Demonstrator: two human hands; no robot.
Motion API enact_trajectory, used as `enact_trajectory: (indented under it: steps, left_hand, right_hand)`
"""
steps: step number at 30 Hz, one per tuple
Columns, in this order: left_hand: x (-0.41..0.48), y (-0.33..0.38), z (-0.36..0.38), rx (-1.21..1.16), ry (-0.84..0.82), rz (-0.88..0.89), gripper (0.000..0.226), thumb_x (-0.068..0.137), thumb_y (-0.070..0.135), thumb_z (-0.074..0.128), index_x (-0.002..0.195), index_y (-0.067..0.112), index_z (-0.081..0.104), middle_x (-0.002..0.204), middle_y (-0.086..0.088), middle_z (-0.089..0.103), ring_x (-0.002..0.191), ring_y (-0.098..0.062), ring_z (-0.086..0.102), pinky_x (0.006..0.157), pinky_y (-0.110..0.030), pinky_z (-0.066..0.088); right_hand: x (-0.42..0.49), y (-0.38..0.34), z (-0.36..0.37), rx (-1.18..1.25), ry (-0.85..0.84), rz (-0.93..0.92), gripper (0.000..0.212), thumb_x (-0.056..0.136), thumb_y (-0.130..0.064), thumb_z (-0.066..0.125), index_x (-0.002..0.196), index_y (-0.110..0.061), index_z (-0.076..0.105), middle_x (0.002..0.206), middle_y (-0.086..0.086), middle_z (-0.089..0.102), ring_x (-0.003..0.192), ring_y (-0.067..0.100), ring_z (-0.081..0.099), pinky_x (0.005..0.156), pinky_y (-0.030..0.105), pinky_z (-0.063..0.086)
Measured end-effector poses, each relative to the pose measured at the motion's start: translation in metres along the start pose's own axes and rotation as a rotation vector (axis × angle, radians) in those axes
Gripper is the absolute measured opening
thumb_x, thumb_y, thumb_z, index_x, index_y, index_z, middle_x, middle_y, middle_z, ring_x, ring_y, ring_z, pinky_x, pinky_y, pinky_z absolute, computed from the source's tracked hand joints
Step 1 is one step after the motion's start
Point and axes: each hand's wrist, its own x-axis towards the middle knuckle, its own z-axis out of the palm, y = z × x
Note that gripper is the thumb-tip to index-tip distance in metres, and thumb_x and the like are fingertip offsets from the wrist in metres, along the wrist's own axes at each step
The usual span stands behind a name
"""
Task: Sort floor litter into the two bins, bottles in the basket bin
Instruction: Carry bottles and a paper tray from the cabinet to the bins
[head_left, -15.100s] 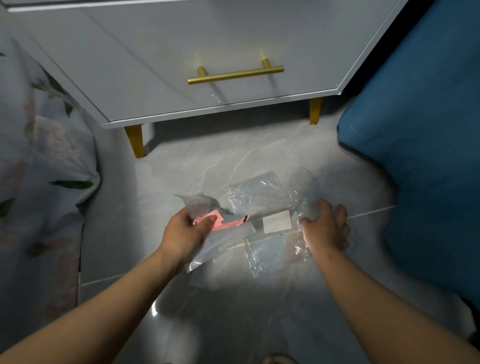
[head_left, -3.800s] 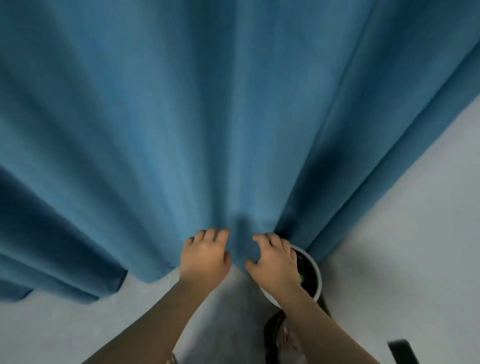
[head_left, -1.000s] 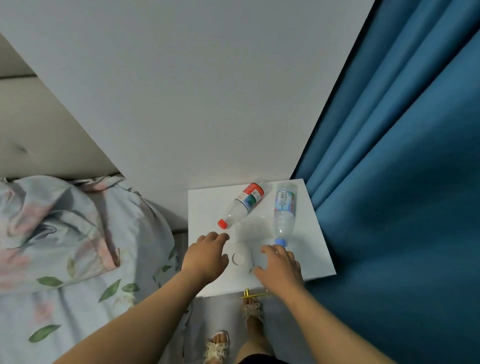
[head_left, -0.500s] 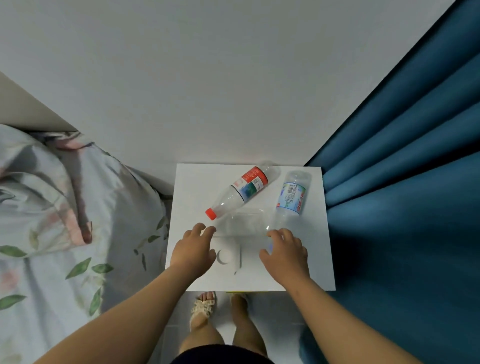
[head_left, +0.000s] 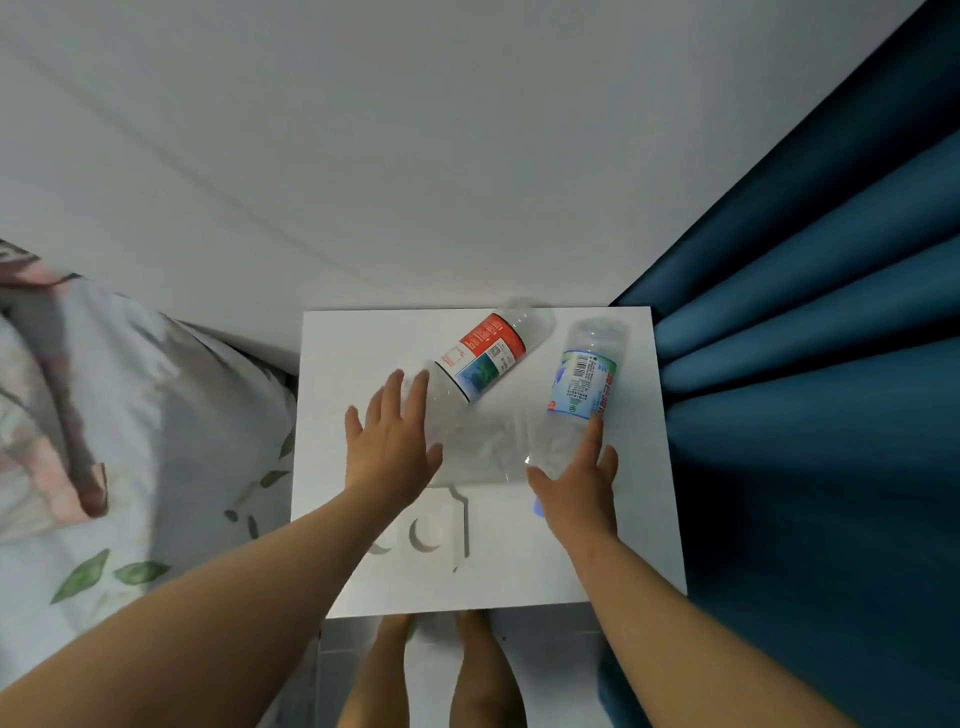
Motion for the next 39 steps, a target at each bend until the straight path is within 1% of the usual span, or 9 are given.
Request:
enact_trajectory:
  steps: [2, 4, 8, 12, 16, 23, 27, 35, 39]
  left_hand:
    - [0.011, 0.003, 0.004, -0.090, -0.023, -0.096, 0.084, 0.089, 0.045, 0.053, 0.148, 0.027, -0.003, 0.156, -0.005, 0.014, 0.137, -0.030, 0.034, 0.113, -0.056, 0.017]
    - [0.018, 0.004, 0.007, -0.119, -0.039, -0.135, 0.082, 0.089, 0.044, 0.053, 0.147, 0.027, -0.002, 0.150, -0.006, 0.028, 0.128, -0.030, 0.044, 0.109, -0.056, 0.023]
    - [0.025, 0.005, 0.010, -0.125, -0.071, -0.141, 0.078, 0.088, 0.039, 0.054, 0.146, 0.027, 0.002, 0.140, -0.007, 0.042, 0.121, -0.030, 0.049, 0.105, -0.054, 0.030]
    - [0.028, 0.007, 0.009, -0.126, -0.075, -0.140, 0.079, 0.088, 0.040, 0.055, 0.145, 0.026, 0.003, 0.131, -0.009, 0.049, 0.113, -0.029, 0.054, 0.099, -0.050, 0.037]
    - [0.026, 0.010, 0.006, -0.136, -0.053, -0.101, 0.078, 0.087, 0.043, 0.056, 0.145, 0.025, 0.007, 0.127, -0.009, 0.052, 0.109, -0.028, 0.056, 0.095, -0.047, 0.042]
    - [0.002, 0.026, -0.017, -0.196, -0.020, -0.085, 0.075, 0.089, 0.043, 0.054, 0.146, 0.022, 0.010, 0.128, -0.014, 0.049, 0.106, -0.029, 0.057, 0.088, -0.039, 0.048]
    - [-0.021, 0.034, -0.035, -0.290, -0.023, -0.078, 0.075, 0.088, 0.040, 0.057, 0.146, 0.023, 0.012, 0.131, -0.015, 0.047, 0.110, -0.030, 0.055, 0.091, -0.041, 0.048]
    - [-0.072, 0.047, -0.072, -0.467, -0.043, 0.009, 0.071, 0.087, 0.035, 0.060, 0.144, 0.024, 0.018, 0.135, -0.012, 0.046, 0.119, -0.027, 0.052, 0.092, -0.039, 0.048]
    - [-0.098, 0.046, -0.093, -0.507, -0.053, 0.090, 0.072, 0.088, 0.039, 0.059, 0.145, 0.024, 0.018, 0.136, -0.011, 0.047, 0.116, -0.025, 0.053, 0.091, -0.037, 0.047]
  right_hand:
    - [0.006, 0.003, 0.005, 0.093, 0.031, 0.007, 0.089, 0.087, -0.019, 0.061, 0.148, -0.032, -0.003, 0.152, 0.014, 0.017, 0.126, 0.036, 0.043, 0.094, 0.047, 0.048]
    - [0.009, 0.006, 0.008, 0.147, 0.063, -0.005, 0.089, 0.087, -0.013, 0.062, 0.149, -0.031, 0.001, 0.148, 0.014, 0.024, 0.122, 0.034, 0.048, 0.089, 0.042, 0.049]
    - [0.013, 0.007, 0.011, 0.249, 0.079, 0.003, 0.091, 0.083, -0.007, 0.065, 0.149, -0.030, 0.007, 0.143, 0.013, 0.033, 0.118, 0.032, 0.051, 0.086, 0.040, 0.050]
    - [0.016, 0.006, 0.010, 0.294, 0.066, 0.015, 0.092, 0.082, -0.005, 0.065, 0.148, -0.030, 0.007, 0.139, 0.013, 0.041, 0.107, 0.028, 0.055, 0.075, 0.034, 0.050]
    - [0.015, 0.004, 0.004, 0.283, 0.055, 0.019, 0.088, 0.082, -0.006, 0.064, 0.147, -0.028, 0.009, 0.138, 0.014, 0.039, 0.114, 0.031, 0.053, 0.083, 0.039, 0.052]
    - [-0.003, -0.006, -0.017, 0.302, 0.071, -0.018, 0.076, 0.085, -0.013, 0.061, 0.144, -0.029, 0.016, 0.136, 0.014, 0.036, 0.106, 0.030, 0.054, 0.076, 0.034, 0.053]
    - [-0.023, -0.009, -0.035, 0.353, 0.103, -0.059, 0.071, 0.087, -0.015, 0.061, 0.143, -0.026, 0.019, 0.138, 0.015, 0.035, 0.108, 0.026, 0.050, 0.071, 0.027, 0.045]
    - [-0.084, -0.009, -0.057, 0.439, 0.215, -0.072, 0.068, 0.085, -0.017, 0.064, 0.140, -0.022, 0.025, 0.138, 0.012, 0.037, 0.118, 0.026, 0.048, 0.085, 0.032, 0.051]
    - [-0.121, -0.009, -0.060, 0.537, 0.315, -0.046, 0.065, 0.084, -0.015, 0.065, 0.138, -0.021, 0.029, 0.136, 0.010, 0.040, 0.118, 0.026, 0.048, 0.085, 0.030, 0.048]
